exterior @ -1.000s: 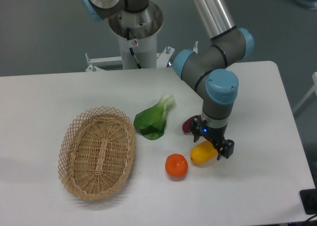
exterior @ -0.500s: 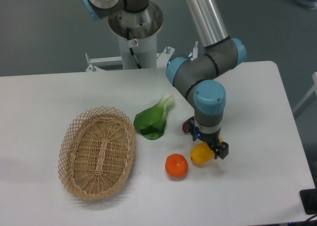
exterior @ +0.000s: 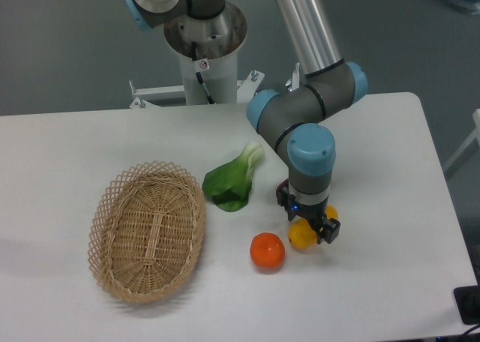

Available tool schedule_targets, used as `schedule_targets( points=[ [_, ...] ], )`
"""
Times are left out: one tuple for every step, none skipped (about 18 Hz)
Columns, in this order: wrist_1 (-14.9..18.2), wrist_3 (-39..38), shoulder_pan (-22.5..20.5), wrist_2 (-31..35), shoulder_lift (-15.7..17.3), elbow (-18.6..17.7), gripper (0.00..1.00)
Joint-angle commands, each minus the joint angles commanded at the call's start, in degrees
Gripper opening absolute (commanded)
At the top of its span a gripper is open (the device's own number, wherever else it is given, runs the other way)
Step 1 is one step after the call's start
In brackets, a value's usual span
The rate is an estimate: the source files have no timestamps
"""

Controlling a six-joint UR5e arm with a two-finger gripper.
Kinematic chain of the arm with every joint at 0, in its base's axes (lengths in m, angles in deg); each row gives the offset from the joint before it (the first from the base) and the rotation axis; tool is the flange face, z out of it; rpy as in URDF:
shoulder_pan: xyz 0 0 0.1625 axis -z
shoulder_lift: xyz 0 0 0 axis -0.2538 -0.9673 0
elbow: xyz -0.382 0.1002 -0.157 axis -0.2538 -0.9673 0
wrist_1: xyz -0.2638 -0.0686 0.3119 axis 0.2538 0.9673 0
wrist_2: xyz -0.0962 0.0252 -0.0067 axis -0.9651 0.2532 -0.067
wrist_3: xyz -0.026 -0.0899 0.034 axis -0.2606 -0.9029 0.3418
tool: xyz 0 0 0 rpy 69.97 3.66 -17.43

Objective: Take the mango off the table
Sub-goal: 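Close the gripper fingers around the yellow mango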

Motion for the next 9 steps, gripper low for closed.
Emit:
schedule_targets(
  points=[
    [0.0, -0.18, 0.0, 0.0, 0.09, 0.09, 0.57],
    [0.0, -0.44, 0.0, 0.0, 0.0, 0.09, 0.55],
    [0.0, -0.53, 0.0, 0.0, 0.09, 0.09, 0.5],
    [0.0, -0.53, 0.0, 0.0, 0.09, 0.09, 0.48],
    [0.0, -0.53, 0.0, 0.0, 0.17, 0.17, 0.48],
    [0.0, -0.53, -0.09, 0.0, 0.18, 0.18, 0.48],
    [0.0, -0.53, -0.09, 0.0, 0.26, 0.18, 0.48],
    [0.0, -0.53, -0.09, 0.0, 0.26, 0.26, 0.47],
    [0.0, -0.62, -0.17, 0.0, 0.44, 0.61, 0.47]
  ],
)
